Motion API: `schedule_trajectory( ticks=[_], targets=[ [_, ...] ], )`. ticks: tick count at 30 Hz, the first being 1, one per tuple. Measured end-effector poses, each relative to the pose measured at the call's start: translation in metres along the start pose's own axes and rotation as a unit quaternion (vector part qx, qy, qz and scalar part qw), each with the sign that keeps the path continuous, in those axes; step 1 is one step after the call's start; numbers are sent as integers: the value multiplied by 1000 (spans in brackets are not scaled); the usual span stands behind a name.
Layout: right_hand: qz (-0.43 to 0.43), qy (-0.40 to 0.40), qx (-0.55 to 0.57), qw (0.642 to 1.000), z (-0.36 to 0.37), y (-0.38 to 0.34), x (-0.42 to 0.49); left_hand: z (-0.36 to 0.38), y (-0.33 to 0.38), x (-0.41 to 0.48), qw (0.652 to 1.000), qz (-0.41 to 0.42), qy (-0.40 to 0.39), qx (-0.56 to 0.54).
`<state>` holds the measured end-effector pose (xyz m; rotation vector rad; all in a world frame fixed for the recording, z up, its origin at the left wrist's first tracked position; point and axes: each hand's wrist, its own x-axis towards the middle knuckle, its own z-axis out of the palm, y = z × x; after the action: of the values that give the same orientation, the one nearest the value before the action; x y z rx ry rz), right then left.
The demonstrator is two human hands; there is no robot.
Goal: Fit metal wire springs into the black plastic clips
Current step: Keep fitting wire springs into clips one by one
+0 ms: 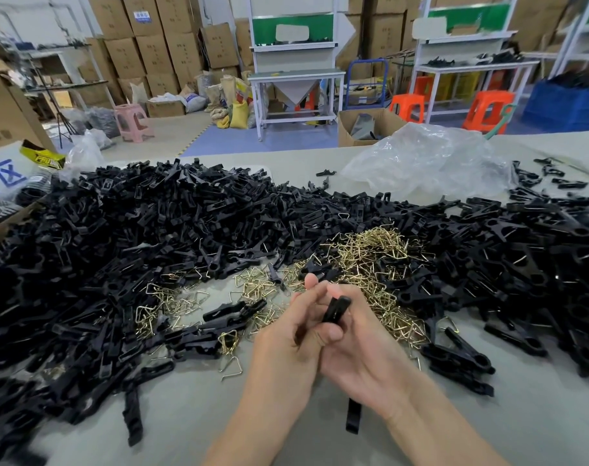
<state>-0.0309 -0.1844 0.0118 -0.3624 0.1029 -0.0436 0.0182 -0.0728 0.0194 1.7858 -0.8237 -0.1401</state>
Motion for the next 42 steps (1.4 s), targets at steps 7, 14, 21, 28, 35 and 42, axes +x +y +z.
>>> schedule_trajectory(
  ticks=[7, 14, 21, 28, 35, 42],
  targets=[
    [2, 5, -58, 998, 3, 1, -2, 0, -3, 1, 999, 28, -30, 21],
    [1, 23, 6, 1000, -1, 7, -2, 5, -11, 2, 999, 29, -28, -19],
    [3, 46, 5, 999, -4, 10, -1, 7, -9, 4, 999, 41, -24, -9],
    [-28, 56, -114, 992, 6, 4, 8, 1, -8, 6, 997, 52, 30, -53],
    [-168, 90, -356, 915, 12, 8, 6, -9, -10, 9, 987, -14, 88, -131],
    [-293, 105, -395, 864, 18, -28, -11, -22, -17, 5, 995, 21, 72, 67]
  ],
)
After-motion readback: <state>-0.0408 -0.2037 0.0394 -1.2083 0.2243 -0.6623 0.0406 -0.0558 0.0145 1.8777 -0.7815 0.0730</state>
